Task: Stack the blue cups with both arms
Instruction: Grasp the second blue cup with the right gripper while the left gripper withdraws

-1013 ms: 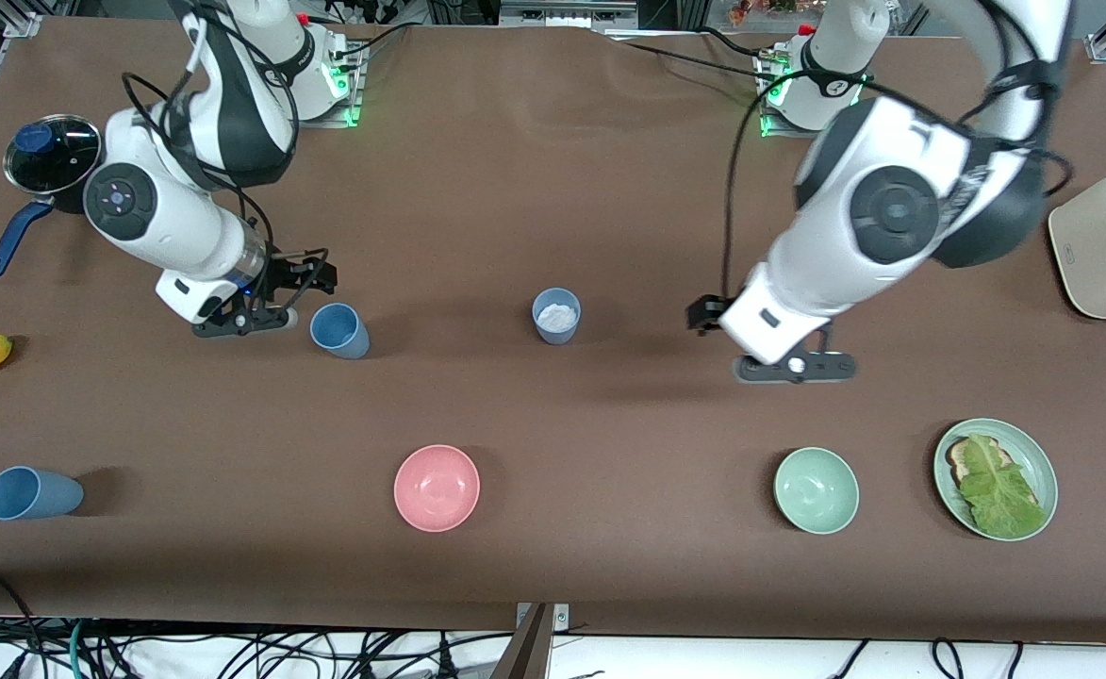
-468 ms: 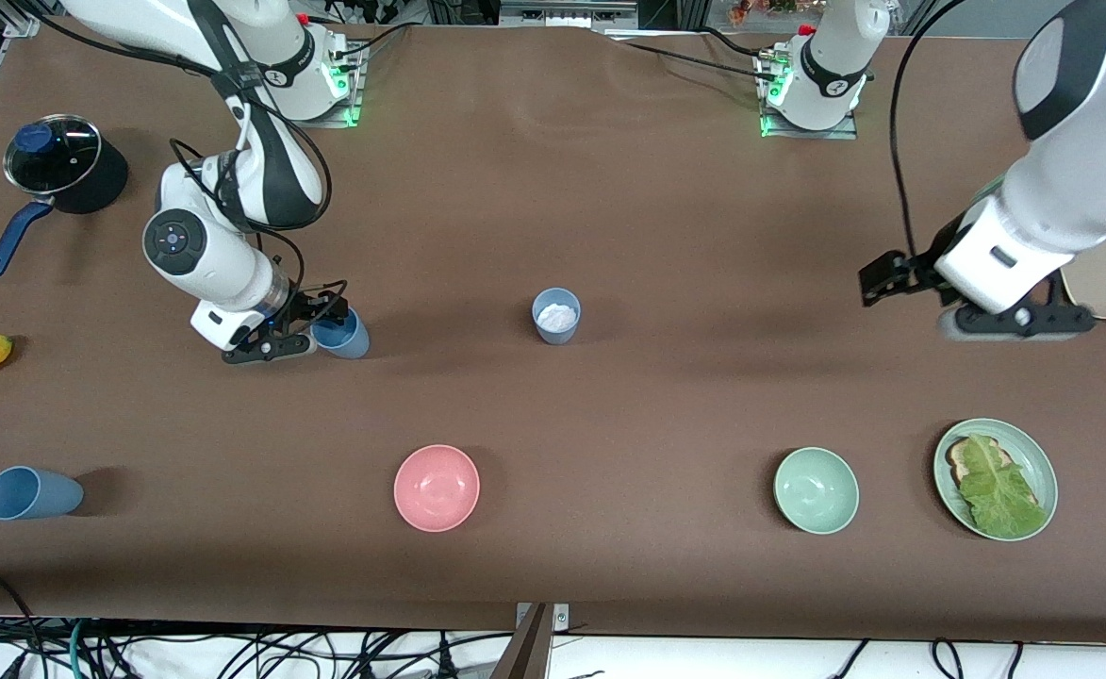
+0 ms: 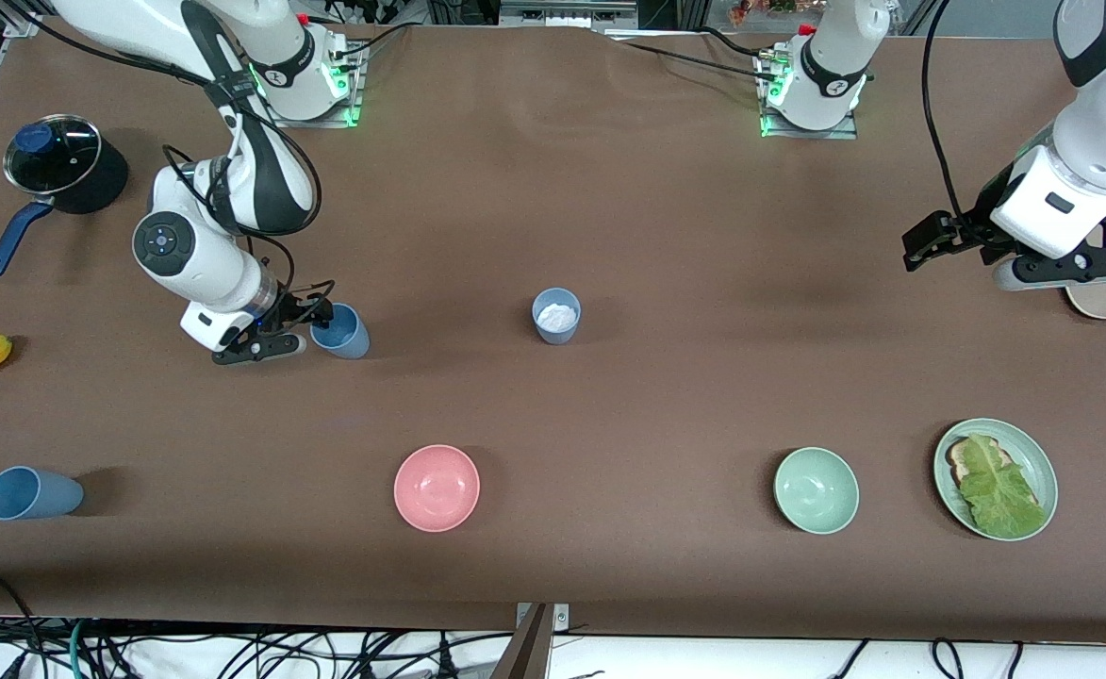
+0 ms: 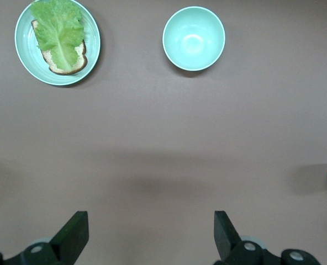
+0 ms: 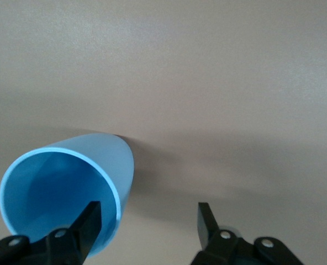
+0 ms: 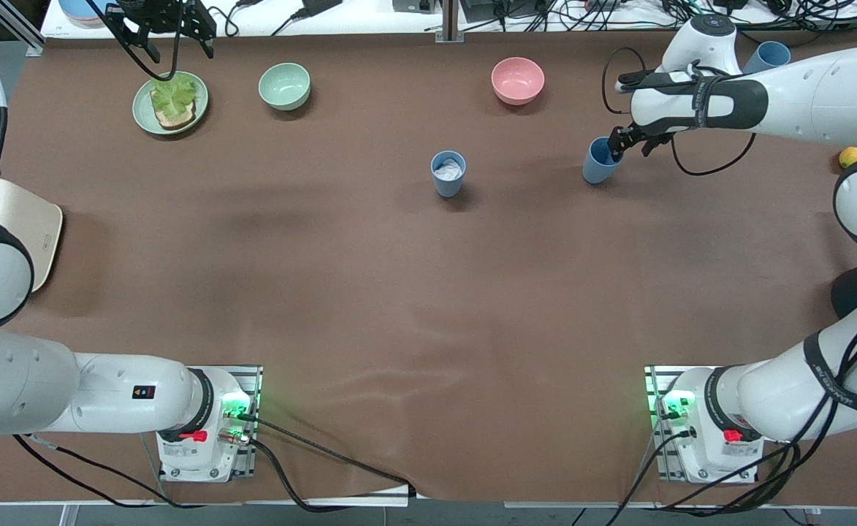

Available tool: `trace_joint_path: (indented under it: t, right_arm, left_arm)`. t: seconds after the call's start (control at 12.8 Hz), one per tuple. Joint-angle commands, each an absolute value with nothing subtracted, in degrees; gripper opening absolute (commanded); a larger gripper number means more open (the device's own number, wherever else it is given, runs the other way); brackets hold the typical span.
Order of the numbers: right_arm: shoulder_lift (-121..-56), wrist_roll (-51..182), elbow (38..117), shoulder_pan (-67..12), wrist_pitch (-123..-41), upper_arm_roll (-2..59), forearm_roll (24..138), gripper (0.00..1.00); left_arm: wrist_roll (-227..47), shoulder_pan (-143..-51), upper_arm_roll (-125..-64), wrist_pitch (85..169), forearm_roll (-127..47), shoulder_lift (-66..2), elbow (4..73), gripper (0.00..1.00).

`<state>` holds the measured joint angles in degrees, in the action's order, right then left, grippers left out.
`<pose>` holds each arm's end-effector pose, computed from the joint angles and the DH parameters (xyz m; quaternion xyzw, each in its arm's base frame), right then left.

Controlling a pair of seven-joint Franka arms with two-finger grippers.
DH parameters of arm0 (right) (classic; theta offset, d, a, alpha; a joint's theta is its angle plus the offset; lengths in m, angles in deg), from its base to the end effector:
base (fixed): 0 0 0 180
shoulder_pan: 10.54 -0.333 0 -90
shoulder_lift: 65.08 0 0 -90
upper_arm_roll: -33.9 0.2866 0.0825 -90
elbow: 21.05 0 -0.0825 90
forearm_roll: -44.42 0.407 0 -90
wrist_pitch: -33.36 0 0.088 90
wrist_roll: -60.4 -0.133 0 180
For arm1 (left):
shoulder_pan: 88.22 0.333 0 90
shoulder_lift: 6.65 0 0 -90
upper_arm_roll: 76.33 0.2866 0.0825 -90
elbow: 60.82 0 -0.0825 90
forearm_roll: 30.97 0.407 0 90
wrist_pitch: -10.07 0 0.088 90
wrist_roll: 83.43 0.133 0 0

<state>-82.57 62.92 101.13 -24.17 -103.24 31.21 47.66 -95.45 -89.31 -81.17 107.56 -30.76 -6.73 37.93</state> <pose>0.5614 0.1093 0.1874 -0.9949 -0.0971 0.0273 0.0098 0.5795 -0.0597 0.5035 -0.9985 -0.0529 0.0113 0.0036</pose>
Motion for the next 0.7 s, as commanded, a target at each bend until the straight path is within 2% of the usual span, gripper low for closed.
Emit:
trace_joint_path:
  t: [0.0, 0.47, 0.62]
  right_arm:
    - [-82.7, 62.5, 101.7, -24.1, -104.6, 31.5, 47.7, 0.48]
    - [-82.9, 62.3, 101.5, -24.4, -104.9, 31.7, 48.4, 0.0]
    - [-82.9, 62.1, 99.9, -24.5, -104.0, 31.8, 48.4, 0.0]
  left_arm:
    - [-95.2, -89.5, -81.5, 107.5, -30.1, -6.3, 38.0, 1.0]
    - [-94.8, -89.4, -81.5, 107.3, -30.1, -6.3, 38.0, 1.0]
    - [-94.8, -89.4, -81.5, 106.6, -30.1, -6.2, 38.0, 1.0]
